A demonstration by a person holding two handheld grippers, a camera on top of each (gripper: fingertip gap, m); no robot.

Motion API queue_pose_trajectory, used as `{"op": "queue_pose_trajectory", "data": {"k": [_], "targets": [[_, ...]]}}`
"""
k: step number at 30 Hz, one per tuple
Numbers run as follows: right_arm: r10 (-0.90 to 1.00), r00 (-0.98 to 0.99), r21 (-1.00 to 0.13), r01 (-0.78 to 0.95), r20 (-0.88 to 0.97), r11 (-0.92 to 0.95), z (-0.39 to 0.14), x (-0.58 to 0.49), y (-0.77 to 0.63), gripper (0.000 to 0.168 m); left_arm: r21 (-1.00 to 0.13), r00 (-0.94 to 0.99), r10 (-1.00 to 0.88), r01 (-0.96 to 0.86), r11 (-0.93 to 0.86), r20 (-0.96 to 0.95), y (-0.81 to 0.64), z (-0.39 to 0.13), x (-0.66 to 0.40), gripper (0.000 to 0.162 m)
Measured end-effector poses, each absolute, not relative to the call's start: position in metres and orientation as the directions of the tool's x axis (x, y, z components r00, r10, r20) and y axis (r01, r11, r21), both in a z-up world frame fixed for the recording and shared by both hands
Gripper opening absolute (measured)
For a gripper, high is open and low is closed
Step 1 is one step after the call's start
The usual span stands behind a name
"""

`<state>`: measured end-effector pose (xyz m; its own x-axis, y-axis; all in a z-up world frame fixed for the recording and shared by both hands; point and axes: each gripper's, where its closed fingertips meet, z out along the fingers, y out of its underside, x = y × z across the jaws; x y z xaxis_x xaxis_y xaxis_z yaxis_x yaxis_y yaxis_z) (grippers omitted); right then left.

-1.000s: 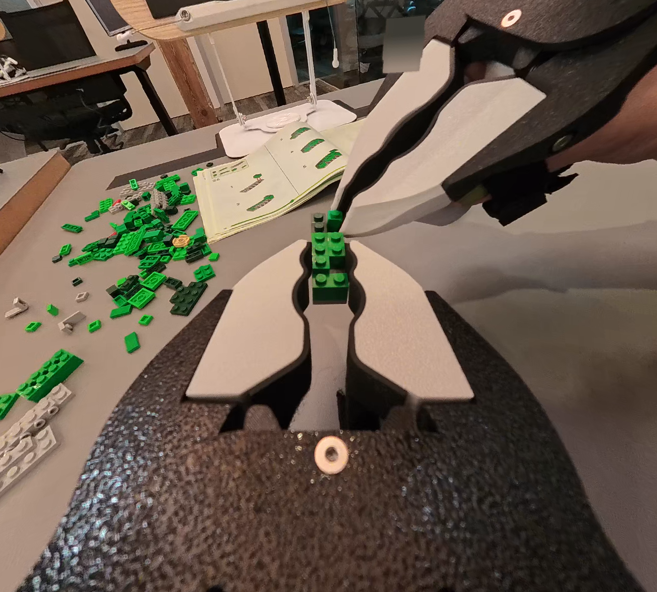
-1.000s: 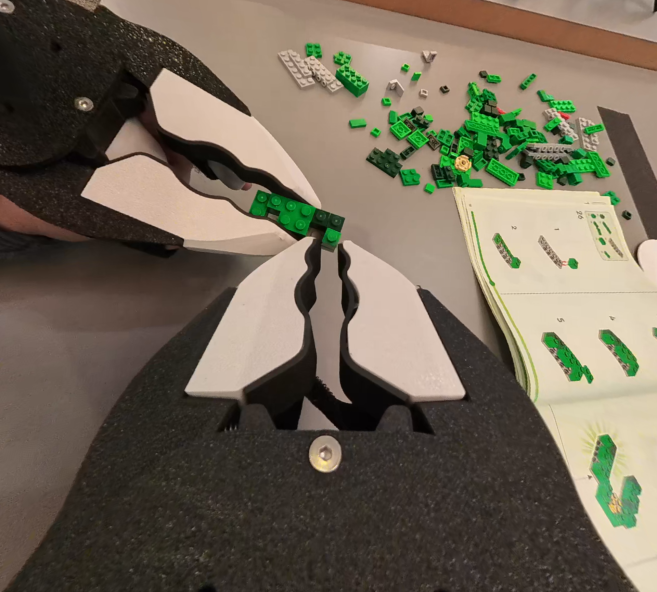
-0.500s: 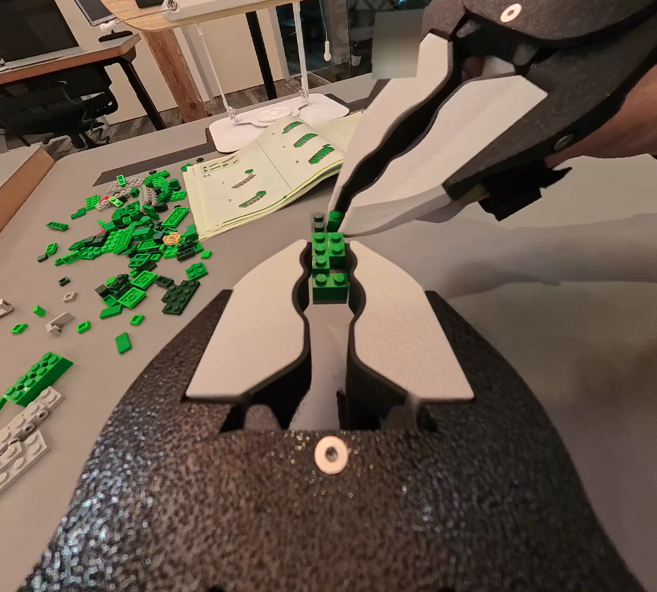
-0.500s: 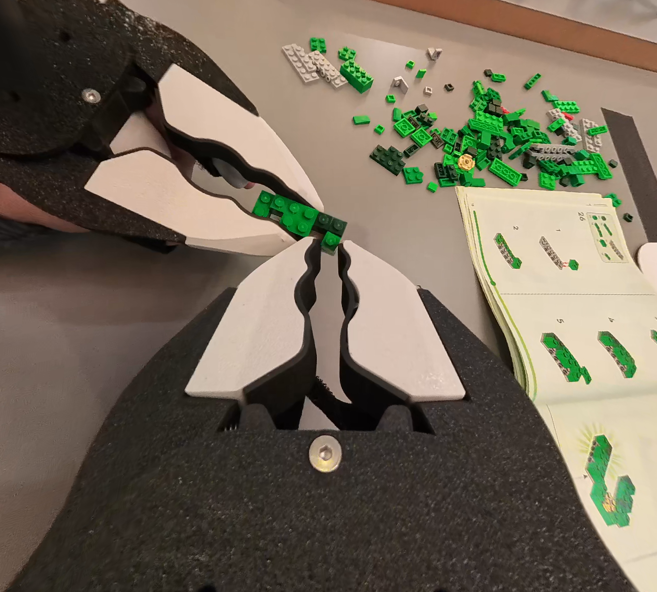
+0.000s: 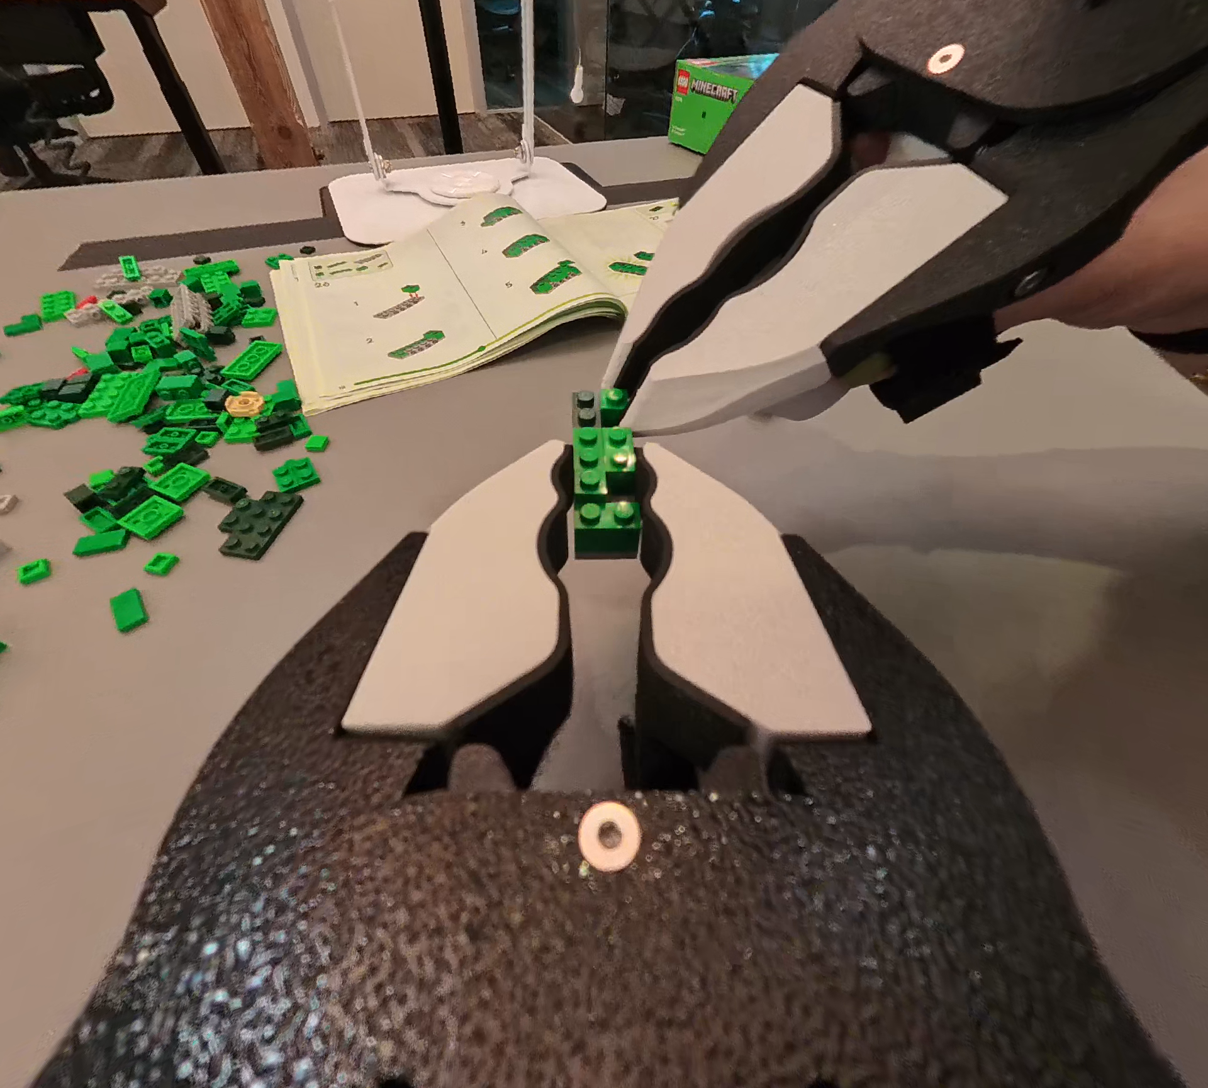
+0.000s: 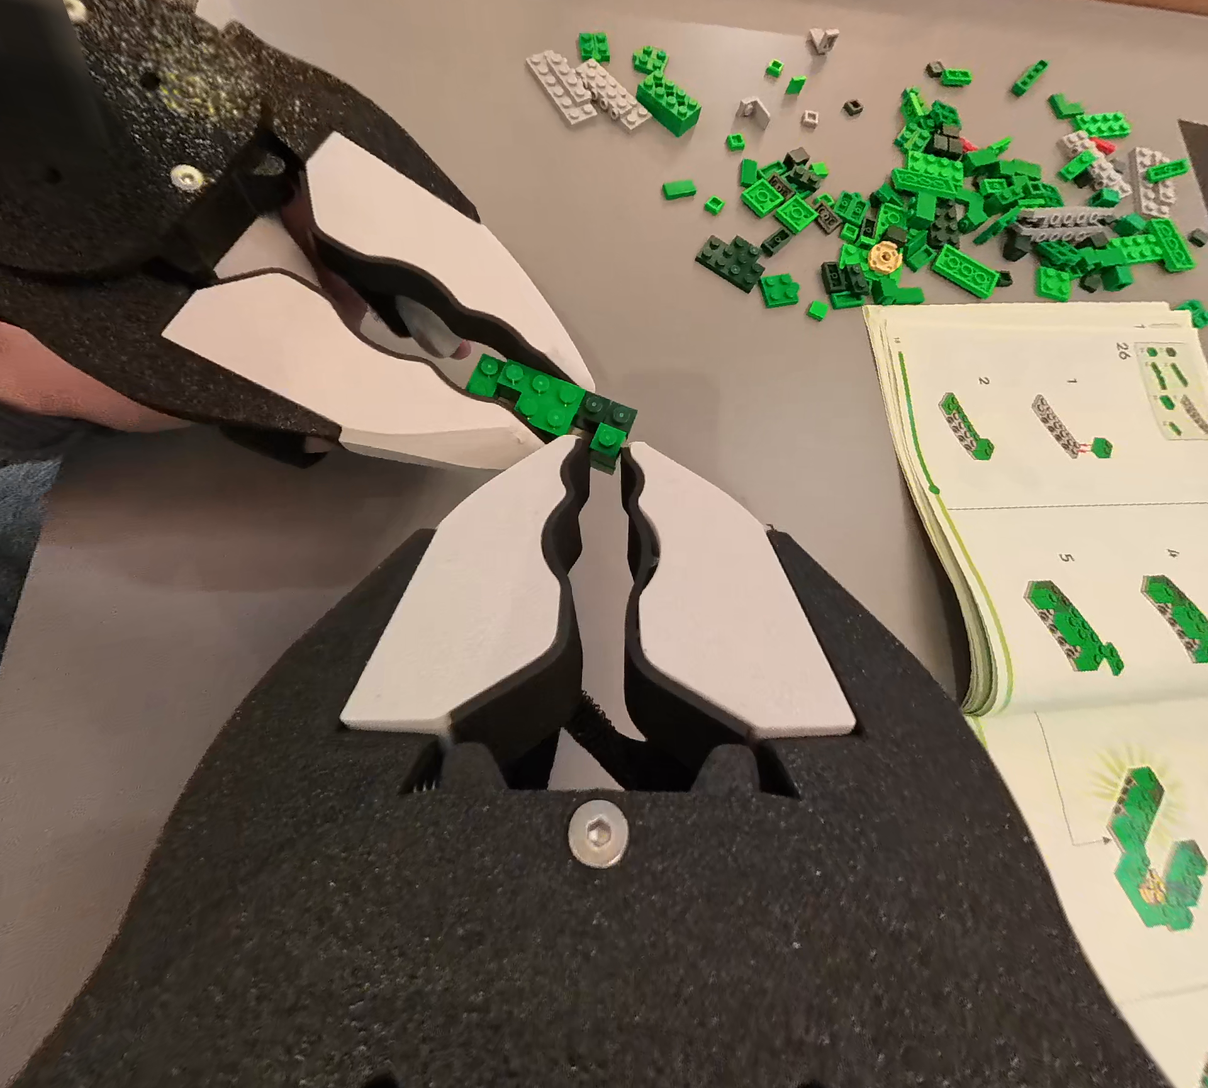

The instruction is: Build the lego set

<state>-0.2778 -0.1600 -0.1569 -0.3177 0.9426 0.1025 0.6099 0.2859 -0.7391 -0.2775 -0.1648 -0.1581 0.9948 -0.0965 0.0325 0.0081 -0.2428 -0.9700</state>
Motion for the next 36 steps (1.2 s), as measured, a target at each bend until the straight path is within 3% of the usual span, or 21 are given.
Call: {"op": "queue_pose_trajectory", "data": {"k": [36], "targets": [[0.942,-0.314,-0.737,0.608,0.121,0.297,-0.1593,-0.2777,-0.1607,0.013,-0.959,0.988,-0.093,0.096,-0.266,0.124,-0.1645,-0.1649,-0.2783,0.016]]}}
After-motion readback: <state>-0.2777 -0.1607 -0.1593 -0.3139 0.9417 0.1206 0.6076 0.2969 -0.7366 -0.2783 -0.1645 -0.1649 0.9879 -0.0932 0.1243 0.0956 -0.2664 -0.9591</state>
